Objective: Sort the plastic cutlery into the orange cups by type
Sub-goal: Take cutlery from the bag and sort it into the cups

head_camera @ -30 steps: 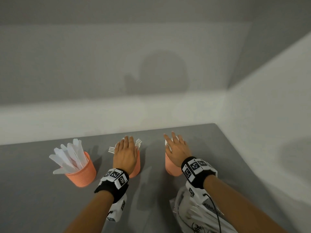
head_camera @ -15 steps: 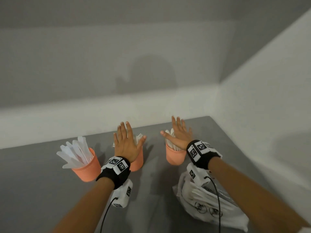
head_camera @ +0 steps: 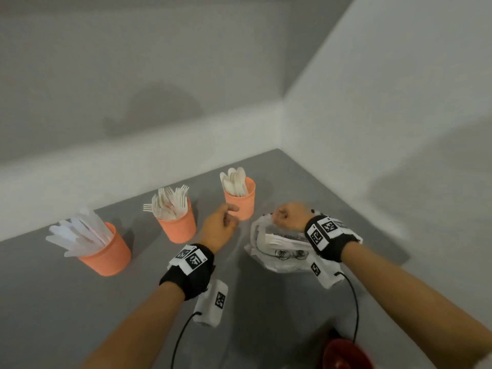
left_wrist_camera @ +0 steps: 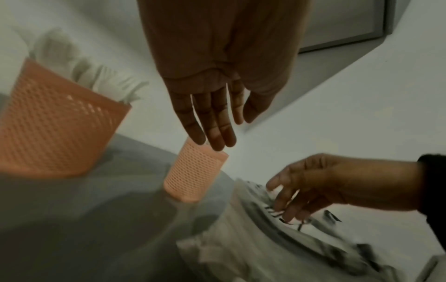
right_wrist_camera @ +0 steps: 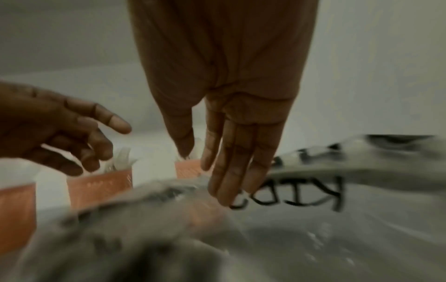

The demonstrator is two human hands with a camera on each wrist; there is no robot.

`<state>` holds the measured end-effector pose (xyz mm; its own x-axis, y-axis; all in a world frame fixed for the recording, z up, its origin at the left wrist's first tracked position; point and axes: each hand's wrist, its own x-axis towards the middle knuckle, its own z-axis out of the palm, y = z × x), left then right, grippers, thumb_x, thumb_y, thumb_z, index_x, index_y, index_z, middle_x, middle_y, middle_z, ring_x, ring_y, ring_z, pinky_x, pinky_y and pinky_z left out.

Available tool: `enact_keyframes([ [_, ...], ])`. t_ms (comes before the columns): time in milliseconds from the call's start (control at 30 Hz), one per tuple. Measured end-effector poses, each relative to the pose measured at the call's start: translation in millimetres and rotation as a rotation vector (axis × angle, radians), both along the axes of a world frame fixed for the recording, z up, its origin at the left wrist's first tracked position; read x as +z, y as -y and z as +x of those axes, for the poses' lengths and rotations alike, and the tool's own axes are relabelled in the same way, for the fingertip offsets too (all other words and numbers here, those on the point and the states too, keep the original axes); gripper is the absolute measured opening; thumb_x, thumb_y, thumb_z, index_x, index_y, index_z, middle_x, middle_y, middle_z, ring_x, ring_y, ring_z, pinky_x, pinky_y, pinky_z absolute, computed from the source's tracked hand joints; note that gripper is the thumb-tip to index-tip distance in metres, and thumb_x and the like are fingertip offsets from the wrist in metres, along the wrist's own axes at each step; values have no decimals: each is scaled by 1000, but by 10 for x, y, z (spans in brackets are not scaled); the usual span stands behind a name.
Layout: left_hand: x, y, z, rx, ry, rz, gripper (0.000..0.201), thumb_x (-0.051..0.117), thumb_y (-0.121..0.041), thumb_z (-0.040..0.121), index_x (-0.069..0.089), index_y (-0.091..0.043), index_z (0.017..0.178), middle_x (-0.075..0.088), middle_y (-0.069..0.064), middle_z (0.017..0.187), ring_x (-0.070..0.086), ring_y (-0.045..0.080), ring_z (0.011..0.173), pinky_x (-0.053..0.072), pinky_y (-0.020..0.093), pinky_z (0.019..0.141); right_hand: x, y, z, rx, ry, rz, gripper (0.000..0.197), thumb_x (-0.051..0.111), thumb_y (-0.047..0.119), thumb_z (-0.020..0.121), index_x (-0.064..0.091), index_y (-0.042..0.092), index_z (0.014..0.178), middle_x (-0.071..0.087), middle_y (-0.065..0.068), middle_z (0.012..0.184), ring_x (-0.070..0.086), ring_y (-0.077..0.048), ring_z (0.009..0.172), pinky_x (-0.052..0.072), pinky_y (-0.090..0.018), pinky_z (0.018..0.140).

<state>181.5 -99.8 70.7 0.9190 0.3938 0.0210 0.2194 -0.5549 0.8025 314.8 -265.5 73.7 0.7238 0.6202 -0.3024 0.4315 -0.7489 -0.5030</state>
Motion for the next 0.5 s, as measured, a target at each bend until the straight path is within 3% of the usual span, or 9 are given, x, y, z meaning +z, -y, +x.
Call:
enact_keyframes([
  [67,-67,183,41,-22,-2,-50,19,49,-4,90,59,-4,106,58,10,82,54,22,76,42,25,75,-78,196,-11,53,107,-255,33,56,41,85,65,21,110,65,-4,117,59,-24,107,46,-36,96],
  [133,-136,342,104,-50,-16,-80,16,49,0,89,61,-5,98,56,6,85,52,18,76,39,18,68,-171,344,-3,73,97,-335,45,59,44,84,57,24,124,60,1,128,54,-21,117,41,-35,103],
  [200,-243,458,199,-46,-55,-112,17,51,-1,88,64,-8,97,60,8,92,54,22,86,39,22,76,-271,433,19,114,60,-379,53,61,41,85,50,19,132,54,-2,135,50,-22,123,38,-34,106],
  [333,-424,634,315,1,-264,-10,32,53,-13,89,61,-7,119,61,17,121,53,30,115,40,30,99,-383,498,58,242,61,-502,52,59,38,87,48,18,133,54,-7,134,51,-27,122,40,-35,104],
  [400,-467,731,315,-3,-351,-31,39,51,-11,90,53,-10,129,49,15,137,49,29,122,37,28,101,-421,482,68,291,88,-474,47,59,36,88,50,15,129,58,-9,127,54,-28,118,41,-33,99],
  [500,-525,822,292,17,-354,-46,46,45,2,86,52,-12,129,44,13,141,48,29,123,38,28,102,-481,444,98,363,122,-385,57,64,35,84,43,16,134,54,-9,132,49,-29,123,36,-35,103],
])
